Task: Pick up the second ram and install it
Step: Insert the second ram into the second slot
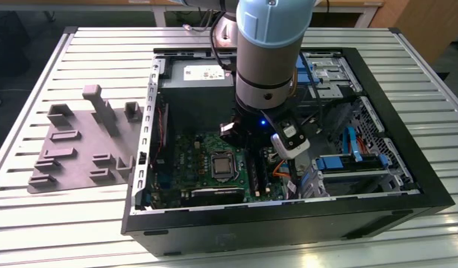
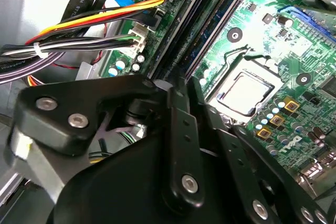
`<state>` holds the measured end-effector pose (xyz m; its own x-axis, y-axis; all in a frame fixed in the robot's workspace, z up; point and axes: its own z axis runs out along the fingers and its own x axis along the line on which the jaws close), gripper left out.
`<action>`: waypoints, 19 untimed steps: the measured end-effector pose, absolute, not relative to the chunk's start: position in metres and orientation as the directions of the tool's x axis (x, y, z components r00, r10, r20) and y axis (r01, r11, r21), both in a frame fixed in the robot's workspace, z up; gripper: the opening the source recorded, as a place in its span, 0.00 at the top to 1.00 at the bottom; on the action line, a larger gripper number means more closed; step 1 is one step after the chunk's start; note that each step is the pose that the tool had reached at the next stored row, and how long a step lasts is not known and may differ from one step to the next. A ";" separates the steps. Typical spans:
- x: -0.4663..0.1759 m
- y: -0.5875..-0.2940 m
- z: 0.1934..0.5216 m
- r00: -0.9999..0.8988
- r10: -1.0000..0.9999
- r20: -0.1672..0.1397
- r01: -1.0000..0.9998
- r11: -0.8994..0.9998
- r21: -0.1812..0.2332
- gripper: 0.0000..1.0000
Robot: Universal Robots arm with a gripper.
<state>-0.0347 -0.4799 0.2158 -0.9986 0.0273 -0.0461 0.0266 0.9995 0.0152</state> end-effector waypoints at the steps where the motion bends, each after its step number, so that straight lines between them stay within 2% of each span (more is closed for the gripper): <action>1: -0.035 -0.480 0.216 -0.999 0.027 -0.046 0.027 1.000 0.015 0.82; 2: -0.035 -0.480 0.216 -0.999 0.027 -0.046 0.027 1.000 0.015 0.75; 19: -0.035 -0.480 0.245 -0.999 0.027 -0.046 0.027 1.000 0.015 0.75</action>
<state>-0.0347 -0.4799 0.2452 -0.9986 0.0273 -0.0461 0.0266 0.9995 0.0151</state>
